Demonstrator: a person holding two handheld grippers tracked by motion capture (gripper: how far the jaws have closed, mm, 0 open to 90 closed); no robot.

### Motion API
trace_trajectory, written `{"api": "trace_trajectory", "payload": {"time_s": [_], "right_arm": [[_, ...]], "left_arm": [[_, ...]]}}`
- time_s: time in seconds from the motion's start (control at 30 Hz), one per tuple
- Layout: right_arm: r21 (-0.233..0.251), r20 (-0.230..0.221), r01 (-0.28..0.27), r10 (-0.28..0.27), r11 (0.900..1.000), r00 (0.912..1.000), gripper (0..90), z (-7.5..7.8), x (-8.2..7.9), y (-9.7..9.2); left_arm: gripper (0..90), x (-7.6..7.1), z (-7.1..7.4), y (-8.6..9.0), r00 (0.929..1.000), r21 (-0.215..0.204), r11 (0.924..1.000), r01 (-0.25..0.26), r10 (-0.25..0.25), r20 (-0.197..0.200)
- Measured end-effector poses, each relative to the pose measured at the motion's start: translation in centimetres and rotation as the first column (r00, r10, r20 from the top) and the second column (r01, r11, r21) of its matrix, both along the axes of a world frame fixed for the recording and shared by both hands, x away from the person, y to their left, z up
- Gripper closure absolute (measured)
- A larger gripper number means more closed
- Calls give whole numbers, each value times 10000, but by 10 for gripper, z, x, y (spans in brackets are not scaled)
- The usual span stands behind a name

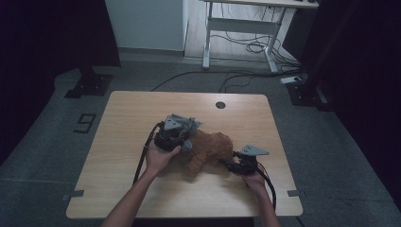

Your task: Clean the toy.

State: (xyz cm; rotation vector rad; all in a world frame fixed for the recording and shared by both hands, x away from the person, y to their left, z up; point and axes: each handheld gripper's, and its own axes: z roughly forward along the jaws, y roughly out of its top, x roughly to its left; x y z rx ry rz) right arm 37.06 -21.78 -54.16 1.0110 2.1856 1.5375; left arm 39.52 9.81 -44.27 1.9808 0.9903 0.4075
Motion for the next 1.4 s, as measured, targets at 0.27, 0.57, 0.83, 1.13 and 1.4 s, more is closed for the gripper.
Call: {"api": "trace_trajectory", "payload": {"time_s": [0.27, 0.57, 0.83, 1.13, 1.4], "right_arm": [[-36, 33, -5, 5, 10000, 10000, 452, 1, 0, 2], [34, -90, 44, -44, 10000, 9999, 457, -1, 1, 0], [-46, -75, 40, -40, 10000, 10000, 457, -1, 0, 0], [-40, -98, 14, -15, 10000, 10000, 456, -1, 1, 0], [-34, -124, 5, -6, 10000, 9999, 457, -1, 1, 0]], "left_arm": [[791, -5, -1, 25, 9988, 79, 9989, -470, 469, 139], [790, 13, -53, 67, 9838, -373, 9945, -975, 906, -1547], [790, 7, -39, 71, 9853, -39, 9922, -1250, 1236, -1181], [790, -10, 19, 53, 9993, -1417, 9893, -352, 361, 40], [789, -35, 49, -18, 9864, -856, 9870, 1359, -1267, 1051]]}}
